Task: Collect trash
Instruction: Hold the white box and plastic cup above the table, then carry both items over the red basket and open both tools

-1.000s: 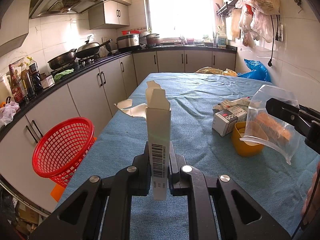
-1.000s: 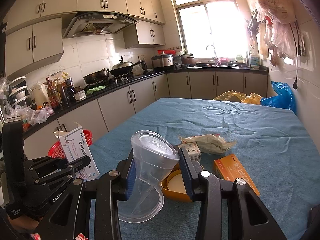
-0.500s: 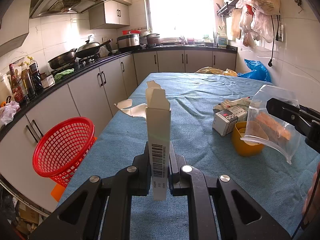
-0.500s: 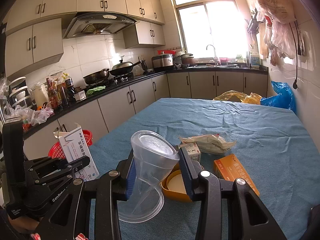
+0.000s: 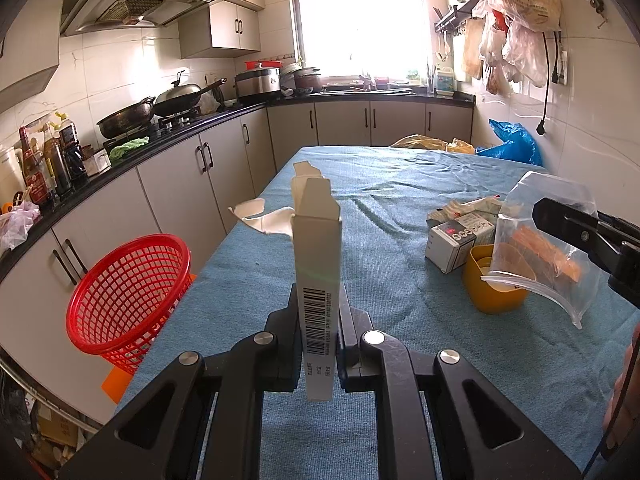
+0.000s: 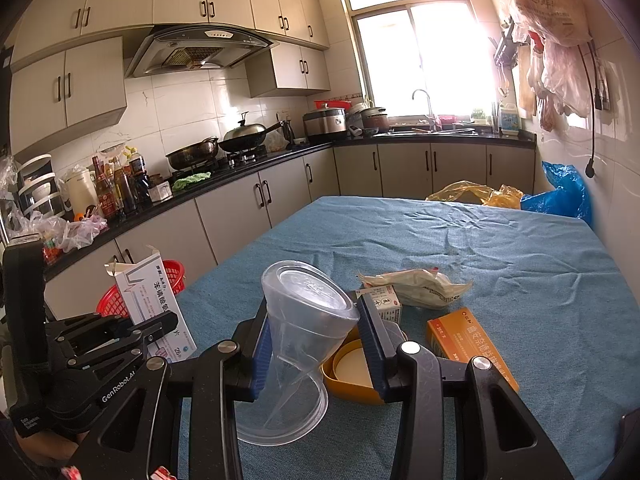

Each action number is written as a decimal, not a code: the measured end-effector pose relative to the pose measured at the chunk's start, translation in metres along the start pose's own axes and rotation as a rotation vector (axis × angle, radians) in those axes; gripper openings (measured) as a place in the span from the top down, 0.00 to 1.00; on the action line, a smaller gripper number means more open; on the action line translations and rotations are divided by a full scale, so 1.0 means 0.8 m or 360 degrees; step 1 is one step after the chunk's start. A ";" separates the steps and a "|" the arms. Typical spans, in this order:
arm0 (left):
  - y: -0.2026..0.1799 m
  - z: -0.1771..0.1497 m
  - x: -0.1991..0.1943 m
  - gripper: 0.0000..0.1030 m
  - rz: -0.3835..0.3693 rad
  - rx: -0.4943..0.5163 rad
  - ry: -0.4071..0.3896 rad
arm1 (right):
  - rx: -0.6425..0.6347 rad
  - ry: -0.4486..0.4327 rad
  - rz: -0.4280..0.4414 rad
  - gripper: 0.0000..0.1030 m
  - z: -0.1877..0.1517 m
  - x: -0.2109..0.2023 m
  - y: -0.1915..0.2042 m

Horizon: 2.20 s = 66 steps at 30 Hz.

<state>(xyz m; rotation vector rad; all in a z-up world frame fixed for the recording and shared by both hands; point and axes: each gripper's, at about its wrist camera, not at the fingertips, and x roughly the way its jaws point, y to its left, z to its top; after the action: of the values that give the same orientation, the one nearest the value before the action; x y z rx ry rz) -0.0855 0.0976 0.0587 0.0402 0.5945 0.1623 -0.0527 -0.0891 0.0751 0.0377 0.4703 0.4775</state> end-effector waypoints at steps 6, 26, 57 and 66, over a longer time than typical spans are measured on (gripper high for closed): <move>0.002 0.001 -0.002 0.88 0.0001 -0.0006 -0.0004 | 0.0030 0.0002 -0.0005 0.58 0.004 -0.001 -0.001; 0.047 0.012 -0.030 0.88 0.0034 -0.0129 -0.0074 | 0.0095 0.0069 0.0136 0.58 0.027 0.013 0.043; 0.179 0.009 -0.042 0.88 0.0198 -0.0427 -0.0124 | -0.0100 0.0187 0.0357 0.58 0.070 0.092 0.171; 0.231 0.008 -0.041 0.88 0.0235 -0.0535 -0.0126 | -0.0110 0.0230 0.0422 0.58 0.083 0.119 0.203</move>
<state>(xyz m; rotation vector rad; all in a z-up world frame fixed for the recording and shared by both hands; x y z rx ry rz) -0.1347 0.2745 0.0975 -0.2344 0.4789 0.4004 -0.0195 0.1033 0.1173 -0.0012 0.5933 0.7601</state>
